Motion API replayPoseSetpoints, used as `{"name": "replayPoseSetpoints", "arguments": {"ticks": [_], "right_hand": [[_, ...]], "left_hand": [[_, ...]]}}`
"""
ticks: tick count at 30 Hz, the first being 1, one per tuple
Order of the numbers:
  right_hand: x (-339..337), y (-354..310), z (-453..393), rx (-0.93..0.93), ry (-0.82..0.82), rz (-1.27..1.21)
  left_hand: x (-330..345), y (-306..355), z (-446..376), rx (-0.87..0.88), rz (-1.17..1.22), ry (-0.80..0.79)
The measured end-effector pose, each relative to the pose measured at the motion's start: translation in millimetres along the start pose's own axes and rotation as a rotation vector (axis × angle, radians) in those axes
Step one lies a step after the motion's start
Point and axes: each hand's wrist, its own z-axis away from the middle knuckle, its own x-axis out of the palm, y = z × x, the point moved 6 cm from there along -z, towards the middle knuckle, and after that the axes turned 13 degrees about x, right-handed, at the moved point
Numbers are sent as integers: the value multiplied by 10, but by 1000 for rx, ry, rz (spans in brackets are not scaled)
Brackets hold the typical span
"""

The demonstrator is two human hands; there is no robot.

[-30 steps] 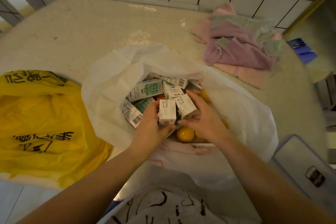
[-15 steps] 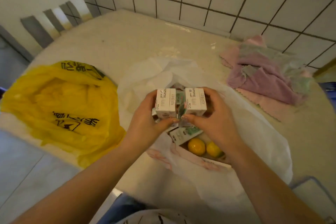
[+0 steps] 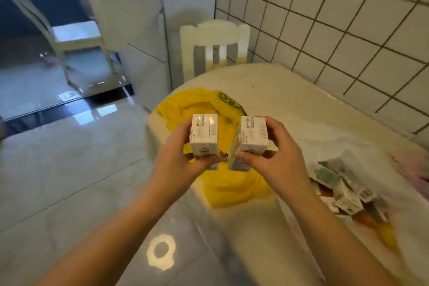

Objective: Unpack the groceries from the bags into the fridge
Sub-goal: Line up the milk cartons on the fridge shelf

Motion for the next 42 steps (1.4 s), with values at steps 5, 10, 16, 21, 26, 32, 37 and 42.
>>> {"name": "replayPoseSetpoints", "arguments": {"ticks": [5, 10, 16, 21, 26, 32, 37, 42], "right_hand": [[1266, -509, 88, -92, -90, -23], [2576, -1084, 218, -185, -185, -53], [3759, -1609, 45, -246, -271, -70], [4506, -1853, -319, -278, -339, -58], [5214, -1930, -1043, -276, -363, -65], [5992, -2183, -2386, -271, -378, -110], [6478, -2557, -3548, -272, -350, -155], [6783, -2678, -4501, -241, -285, -139]], "left_hand": [[-1347, -174, 364, 1, -77, 122], [-2697, -368, 654, -12, -217, 180], [-4003, -575, 662, -19, -294, 253], [-4718, -923, 469, -49, -275, 331], [-5222, -1547, -75, -61, -293, 322], [-5863, -2235, -1325, -54, -323, 299], [-6355, -2630, -2480, -27, -362, 278], [-6669, -3147, -3424, -18, -358, 247]]}}
